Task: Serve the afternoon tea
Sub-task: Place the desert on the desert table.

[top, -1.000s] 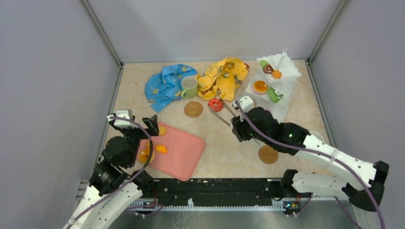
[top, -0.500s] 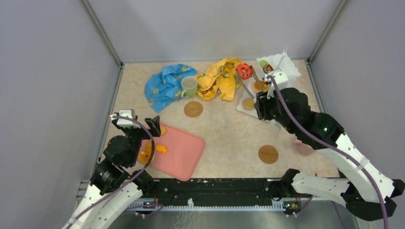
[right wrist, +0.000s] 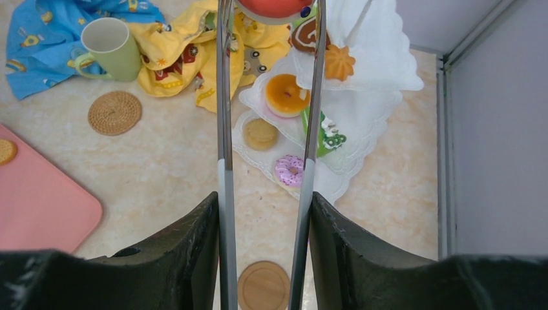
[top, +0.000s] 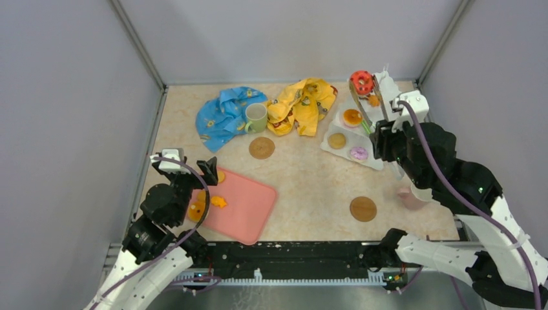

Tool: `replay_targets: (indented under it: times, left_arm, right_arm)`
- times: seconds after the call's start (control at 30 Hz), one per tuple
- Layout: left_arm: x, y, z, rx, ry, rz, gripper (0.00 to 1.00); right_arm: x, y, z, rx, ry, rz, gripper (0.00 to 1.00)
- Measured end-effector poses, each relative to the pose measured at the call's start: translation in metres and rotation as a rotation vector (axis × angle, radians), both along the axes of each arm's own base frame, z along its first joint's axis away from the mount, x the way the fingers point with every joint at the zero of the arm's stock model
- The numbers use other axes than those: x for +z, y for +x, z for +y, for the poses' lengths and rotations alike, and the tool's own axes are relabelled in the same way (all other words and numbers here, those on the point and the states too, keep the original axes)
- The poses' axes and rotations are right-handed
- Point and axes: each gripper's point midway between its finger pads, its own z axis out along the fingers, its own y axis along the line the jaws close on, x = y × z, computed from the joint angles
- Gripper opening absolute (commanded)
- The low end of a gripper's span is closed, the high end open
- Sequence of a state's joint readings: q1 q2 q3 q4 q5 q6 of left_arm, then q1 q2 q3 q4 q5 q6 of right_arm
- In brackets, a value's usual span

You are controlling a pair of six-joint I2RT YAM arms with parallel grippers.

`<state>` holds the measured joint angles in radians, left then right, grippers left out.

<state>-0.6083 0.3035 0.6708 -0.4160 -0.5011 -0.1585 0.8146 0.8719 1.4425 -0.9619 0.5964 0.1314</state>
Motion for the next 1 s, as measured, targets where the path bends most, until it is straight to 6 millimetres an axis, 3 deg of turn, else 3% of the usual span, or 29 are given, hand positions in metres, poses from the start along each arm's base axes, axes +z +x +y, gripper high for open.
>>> replay_targets:
  times: [0.27, 0.5, 0.67, 1.0]
  left_arm:
    - [0.0, 0.0, 0.0, 0.001, -0.001, -0.001, 0.99]
    - [0.0, 0.0, 0.0, 0.001, -0.001, -0.002, 0.99]
    - [0.0, 0.0, 0.0, 0.001, -0.001, -0.001, 0.99]
    - [0.0, 0.0, 0.0, 0.001, 0.0, -0.001, 0.99]
  right_arm:
    - [0.048, 0.0, -0.031, -0.093, -0.034, -0.14, 0.36]
    - [0.066, 0.003, -0.059, -0.222, -0.112, -0.205, 0.36]
    - [0.065, 0.006, -0.066, -0.272, -0.155, -0.209, 0.36]
    - [0.031, 0.034, -0.084, -0.369, -0.24, -0.096, 0.36]
